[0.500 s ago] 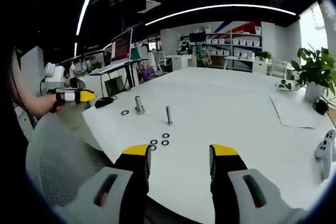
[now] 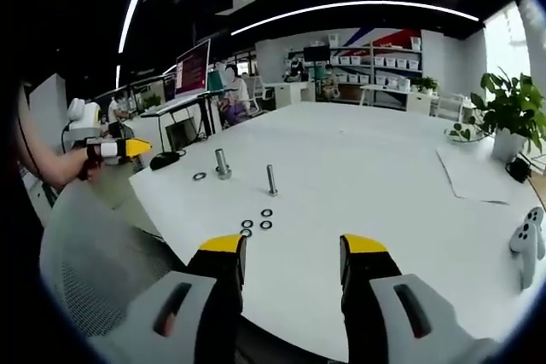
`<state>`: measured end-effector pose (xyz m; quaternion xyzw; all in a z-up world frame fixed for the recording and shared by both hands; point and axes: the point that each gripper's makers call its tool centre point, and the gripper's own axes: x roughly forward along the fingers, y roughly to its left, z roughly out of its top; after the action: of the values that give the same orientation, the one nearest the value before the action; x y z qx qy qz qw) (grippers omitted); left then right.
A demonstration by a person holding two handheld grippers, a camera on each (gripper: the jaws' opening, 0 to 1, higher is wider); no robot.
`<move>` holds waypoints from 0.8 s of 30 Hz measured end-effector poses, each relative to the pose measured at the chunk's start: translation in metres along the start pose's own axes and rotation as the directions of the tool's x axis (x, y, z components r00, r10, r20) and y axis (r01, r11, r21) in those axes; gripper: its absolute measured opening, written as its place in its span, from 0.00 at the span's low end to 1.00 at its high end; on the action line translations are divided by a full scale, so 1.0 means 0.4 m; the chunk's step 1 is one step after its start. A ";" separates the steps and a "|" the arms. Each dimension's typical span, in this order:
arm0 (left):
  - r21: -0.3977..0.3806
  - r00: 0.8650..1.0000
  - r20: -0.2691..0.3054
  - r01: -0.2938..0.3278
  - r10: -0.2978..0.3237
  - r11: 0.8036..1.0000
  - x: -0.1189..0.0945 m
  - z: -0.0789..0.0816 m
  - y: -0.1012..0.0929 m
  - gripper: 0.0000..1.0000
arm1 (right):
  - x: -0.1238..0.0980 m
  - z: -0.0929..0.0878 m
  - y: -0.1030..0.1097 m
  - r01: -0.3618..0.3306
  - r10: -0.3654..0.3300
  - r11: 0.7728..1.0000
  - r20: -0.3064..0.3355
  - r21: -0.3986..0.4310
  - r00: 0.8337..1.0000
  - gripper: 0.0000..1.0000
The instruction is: Place the washer onto the threaded stud by aligning its center hole with the stud, sliding it down to the base, and recovering from edge contact or off-axis alignment until the washer reaches the visible bottom stop.
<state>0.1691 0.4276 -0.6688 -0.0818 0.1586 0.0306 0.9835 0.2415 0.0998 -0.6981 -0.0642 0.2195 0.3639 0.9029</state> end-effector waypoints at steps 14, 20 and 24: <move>-0.015 0.999 0.028 0.034 -0.033 0.999 0.011 0.042 -0.011 0.59 | -0.008 0.042 -0.023 0.041 -0.041 0.999 0.005 -0.018 0.999 0.45; -0.008 0.998 0.045 0.044 -0.043 0.999 0.022 0.064 -0.008 0.59 | 0.006 0.093 -0.026 0.027 -0.030 0.998 0.046 0.054 0.999 0.45; 0.008 0.998 0.003 0.061 -0.061 0.998 0.032 0.039 -0.026 0.59 | 0.021 0.061 -0.005 0.015 -0.015 1.000 0.010 0.006 1.000 0.45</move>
<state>0.1867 0.4204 -0.6568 -0.0828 0.1546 0.0000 0.9845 0.2570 0.1103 -0.6801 -0.0612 0.2157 0.3566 0.9070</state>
